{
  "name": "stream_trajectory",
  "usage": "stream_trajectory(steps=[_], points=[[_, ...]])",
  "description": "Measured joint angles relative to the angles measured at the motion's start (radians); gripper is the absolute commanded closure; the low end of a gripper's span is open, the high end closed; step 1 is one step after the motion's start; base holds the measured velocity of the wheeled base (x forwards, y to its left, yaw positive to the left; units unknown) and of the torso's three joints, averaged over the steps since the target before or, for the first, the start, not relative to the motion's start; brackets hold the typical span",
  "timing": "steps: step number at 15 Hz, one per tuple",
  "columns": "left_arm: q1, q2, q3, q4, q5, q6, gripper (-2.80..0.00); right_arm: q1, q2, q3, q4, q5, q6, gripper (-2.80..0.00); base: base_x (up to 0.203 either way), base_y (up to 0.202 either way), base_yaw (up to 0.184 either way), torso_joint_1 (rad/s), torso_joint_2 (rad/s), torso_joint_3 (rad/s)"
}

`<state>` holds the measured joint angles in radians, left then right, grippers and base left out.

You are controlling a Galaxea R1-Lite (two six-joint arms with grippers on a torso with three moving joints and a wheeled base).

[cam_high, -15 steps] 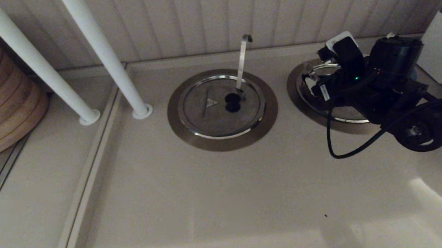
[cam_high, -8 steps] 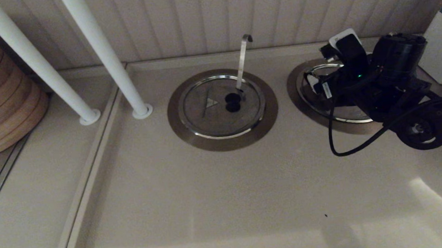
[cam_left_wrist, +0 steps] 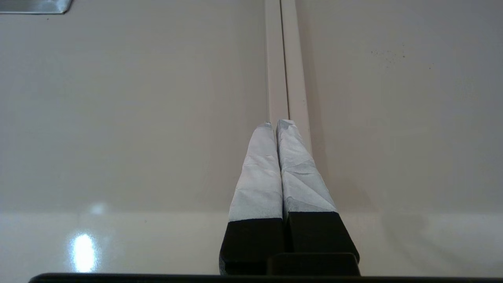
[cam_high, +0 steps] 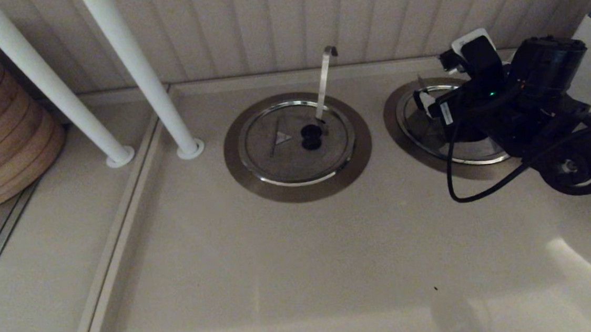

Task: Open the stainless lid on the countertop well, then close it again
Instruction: Close the lid

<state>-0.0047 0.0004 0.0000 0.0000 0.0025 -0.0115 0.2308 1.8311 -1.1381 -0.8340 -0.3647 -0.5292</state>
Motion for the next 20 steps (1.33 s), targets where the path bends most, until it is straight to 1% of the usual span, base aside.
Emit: stream_trajectory(steps=[5,15,20], points=[[0.0,0.0,0.0,0.0,0.0,0.0,0.0,-0.017,-0.021,0.003,0.001,-0.001,-0.007,-2.8,0.0,0.0,0.0,0.0,0.0,0.0],[0.0,0.0,0.0,0.0,0.001,0.0,0.0,-0.08,-0.063,0.033,0.001,0.001,-0.071,-2.8,0.0,0.0,0.0,0.0,0.0,0.0],[0.0,0.0,0.0,0.0,0.0,0.0,0.0,-0.1,-0.092,0.054,0.001,0.002,-0.084,-2.8,0.0,0.0,0.0,0.0,0.0,0.0]])
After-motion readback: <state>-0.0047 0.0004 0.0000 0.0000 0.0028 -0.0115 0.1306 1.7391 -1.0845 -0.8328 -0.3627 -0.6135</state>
